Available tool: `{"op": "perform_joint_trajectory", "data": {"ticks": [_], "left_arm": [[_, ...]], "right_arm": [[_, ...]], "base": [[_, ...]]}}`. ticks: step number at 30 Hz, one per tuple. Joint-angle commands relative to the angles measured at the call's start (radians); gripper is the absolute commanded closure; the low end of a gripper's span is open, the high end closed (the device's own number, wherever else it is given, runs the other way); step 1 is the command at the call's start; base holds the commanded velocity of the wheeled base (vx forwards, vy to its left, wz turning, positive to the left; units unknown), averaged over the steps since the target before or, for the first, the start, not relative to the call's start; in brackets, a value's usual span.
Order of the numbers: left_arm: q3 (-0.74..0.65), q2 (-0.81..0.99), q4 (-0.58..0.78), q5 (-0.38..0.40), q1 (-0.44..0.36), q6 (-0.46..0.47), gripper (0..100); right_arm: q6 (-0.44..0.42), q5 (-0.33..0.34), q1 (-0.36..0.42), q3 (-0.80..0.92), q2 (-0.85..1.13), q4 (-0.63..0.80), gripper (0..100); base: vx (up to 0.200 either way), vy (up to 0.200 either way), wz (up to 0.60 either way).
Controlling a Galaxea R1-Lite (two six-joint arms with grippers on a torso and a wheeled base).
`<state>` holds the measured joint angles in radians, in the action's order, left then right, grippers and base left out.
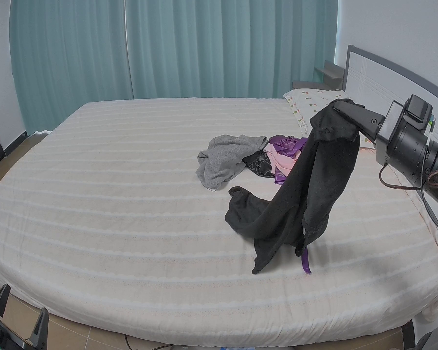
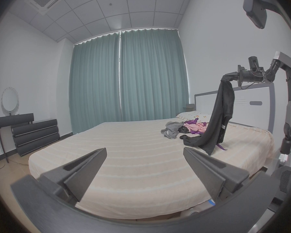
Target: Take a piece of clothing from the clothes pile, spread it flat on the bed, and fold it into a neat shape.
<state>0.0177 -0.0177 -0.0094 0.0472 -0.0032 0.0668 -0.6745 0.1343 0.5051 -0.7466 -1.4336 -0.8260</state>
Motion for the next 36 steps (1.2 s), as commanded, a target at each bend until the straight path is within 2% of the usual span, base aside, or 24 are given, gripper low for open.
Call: {"op": "perform_joint_trajectory", "data": {"ticks": [1,2,4,5,6,8,9,10,11,13,15,16,17,19,23,25,26,30,33,34,36], "left_arm": [[-0.008,0.013,-0.012,0.003,0.0,-0.002,0],[0.033,0.002,-0.037,0.0,0.0,-0.025,0],[0.205,-0.09,-0.092,0.008,-0.003,-0.14,0],[0.216,-0.145,-0.08,0.029,0.0,-0.16,0],[0.199,-0.192,-0.067,0.071,-0.004,-0.113,0],[0.199,-0.197,-0.066,0.079,-0.004,-0.105,0],[0.182,-0.321,-0.035,0.192,-0.017,-0.007,0],[0.182,-0.321,-0.035,0.192,-0.017,-0.007,0],[0.188,-0.436,-0.044,0.23,-0.021,-0.01,0],[0.192,-0.576,-0.06,0.25,-0.023,-0.004,0],[0.191,-0.628,-0.075,0.264,-0.029,-0.001,0],[0.191,-0.736,-0.103,0.319,-0.075,-0.009,0],[0.194,-0.78,-0.112,0.332,-0.095,-0.012,0],[0.197,-0.832,-0.124,0.336,-0.115,-0.015,0],[0.203,-1.098,-0.247,0.336,-0.204,-0.027,0],[0.203,-1.098,-0.247,0.336,-0.204,-0.027,0],[0.211,-1.275,-0.38,0.335,-0.276,-0.114,0],[0.248,-1.504,-0.577,0.293,-0.376,-0.263,0],[0.277,-1.63,-0.67,0.237,-0.425,-0.306,0],[0.303,-1.728,-0.738,0.197,-0.457,-0.323,0],[0.327,-1.796,-0.782,0.175,-0.48,-0.334,0]], "right_arm": [[0.0,0.001,0.015,0.0,0.001,-0.001,100],[0.0,0.001,0.018,0.0,-0.002,-0.001,100],[0.001,0.001,0.03,-0.005,-0.007,0.001,100],[0.001,0.001,0.036,-0.008,-0.013,-0.001,100],[0.001,-0.001,0.039,-0.013,-0.021,-0.001,100],[0.001,-0.001,0.039,-0.014,-0.021,-0.001,100],[0.004,-0.005,0.043,-0.014,-0.027,-0.001,100],[0.004,-0.005,0.043,-0.014,-0.027,-0.001,100],[0.004,-0.002,0.043,-0.02,-0.034,0.001,100],[0.004,-0.002,0.044,-0.027,-0.054,-0.001,100],[0.004,-0.002,0.044,-0.033,-0.059,0.001,100],[0.004,-0.001,0.044,-0.042,-0.071,0.001,100],[0.004,-0.002,0.044,-0.042,-0.079,0.001,100],[0.004,-0.002,0.044,-0.045,-0.085,-0.001,100],[0.003,-0.008,0.044,-0.065,-0.117,-0.001,100],[0.003,-0.008,0.044,-0.065,-0.117,-0.001,100],[0.003,-0.008,0.044,-0.068,-0.131,-0.004,100],[0.001,-0.01,0.044,-0.088,-0.142,-0.007,100],[0.001,-0.012,0.044,-0.094,-0.143,-0.004,100],[0.003,-0.012,0.044,-0.097,-0.143,-0.004,100],[0.001,-0.013,0.044,-0.1,-0.143,-0.002,100]], "base": [[0.0,0.0,0.0],[0.0,0.0,0.0],[0.0,0.0,0.0],[0.0,0.0,0.0],[0.0,0.0,0.0],[0.0,0.0,0.0],[0.0,0.0,0.0],[0.0,0.0,0.0],[0.0,0.0,0.0],[0.0,0.0,0.0],[0.0,0.0,0.0],[0.0,0.0,0.0],[0.0,0.0,0.0],[0.0,0.0,0.0],[0.0,0.0,0.0],[0.0,0.0,0.0],[0.0,0.0,0.0],[0.0,0.0,0.0],[0.0,0.0,0.0],[0.0,0.0,0.0],[0.0,0.0,0.0]]}}
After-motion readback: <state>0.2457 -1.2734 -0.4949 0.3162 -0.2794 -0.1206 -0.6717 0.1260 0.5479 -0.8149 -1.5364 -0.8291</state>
